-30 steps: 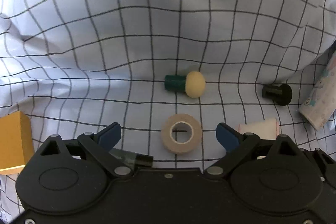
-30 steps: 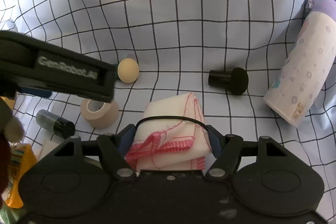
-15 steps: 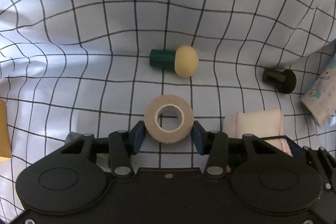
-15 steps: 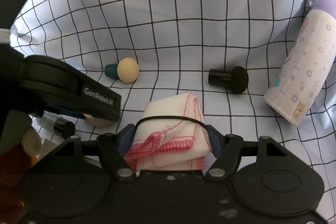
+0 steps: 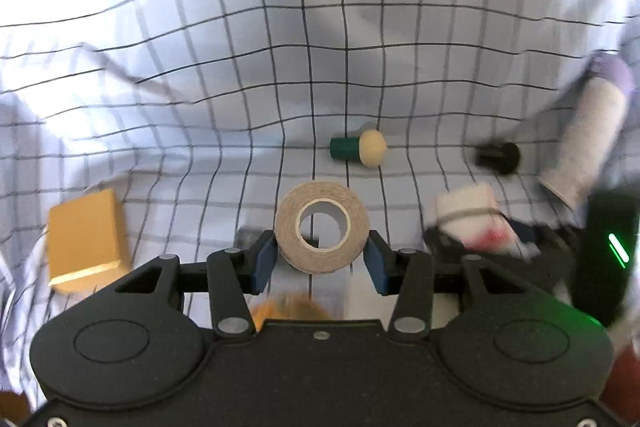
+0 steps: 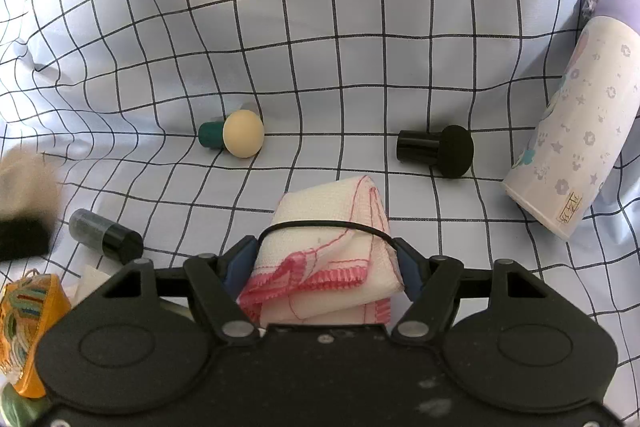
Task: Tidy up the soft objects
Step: 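Grasp the beige tape roll with the left tool while the right tool holds the towel, then carry both items to the basket and open both tools to drop them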
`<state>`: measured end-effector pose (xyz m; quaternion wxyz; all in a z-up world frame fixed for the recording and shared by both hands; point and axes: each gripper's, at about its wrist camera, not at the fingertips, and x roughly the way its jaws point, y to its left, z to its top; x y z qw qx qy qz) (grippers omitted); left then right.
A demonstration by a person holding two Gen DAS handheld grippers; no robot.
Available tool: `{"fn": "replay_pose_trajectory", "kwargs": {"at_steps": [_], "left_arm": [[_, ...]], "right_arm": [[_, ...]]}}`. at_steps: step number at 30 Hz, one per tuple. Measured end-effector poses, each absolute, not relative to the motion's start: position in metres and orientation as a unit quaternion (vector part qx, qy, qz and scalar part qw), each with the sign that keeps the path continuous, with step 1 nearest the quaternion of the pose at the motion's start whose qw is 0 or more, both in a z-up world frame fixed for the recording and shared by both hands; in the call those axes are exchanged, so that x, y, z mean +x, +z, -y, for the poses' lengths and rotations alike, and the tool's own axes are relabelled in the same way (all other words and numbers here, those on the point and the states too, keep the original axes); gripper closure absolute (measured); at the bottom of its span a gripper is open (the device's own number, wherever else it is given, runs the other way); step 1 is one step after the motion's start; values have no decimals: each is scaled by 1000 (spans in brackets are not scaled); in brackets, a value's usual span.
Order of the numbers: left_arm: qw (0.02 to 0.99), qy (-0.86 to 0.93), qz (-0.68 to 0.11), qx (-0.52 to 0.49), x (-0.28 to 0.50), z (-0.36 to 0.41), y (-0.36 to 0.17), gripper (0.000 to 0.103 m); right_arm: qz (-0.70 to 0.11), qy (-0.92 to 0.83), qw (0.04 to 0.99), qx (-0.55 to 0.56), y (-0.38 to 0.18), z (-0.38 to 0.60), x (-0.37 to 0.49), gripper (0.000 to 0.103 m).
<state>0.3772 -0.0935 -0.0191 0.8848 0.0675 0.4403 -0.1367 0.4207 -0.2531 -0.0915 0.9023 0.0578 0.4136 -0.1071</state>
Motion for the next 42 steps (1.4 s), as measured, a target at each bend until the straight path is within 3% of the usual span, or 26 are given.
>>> {"fn": "replay_pose_trajectory", "kwargs": {"at_steps": [13, 21, 30, 42], "left_arm": [[897, -164, -404, 67, 231, 48, 4, 56], [890, -183, -411, 69, 184, 43, 3, 56], [891, -175, -413, 63, 160, 34, 0, 56], [879, -176, -441, 52, 125, 26, -7, 56]], "right_arm": [[-408, -128, 903, 41, -88, 250, 420, 34], [-350, -183, 918, 34, -50, 253, 403, 34], [-264, -133, 954, 54, 27, 238, 306, 34], [-228, -82, 964, 108, 60, 203, 147, 33]]}}
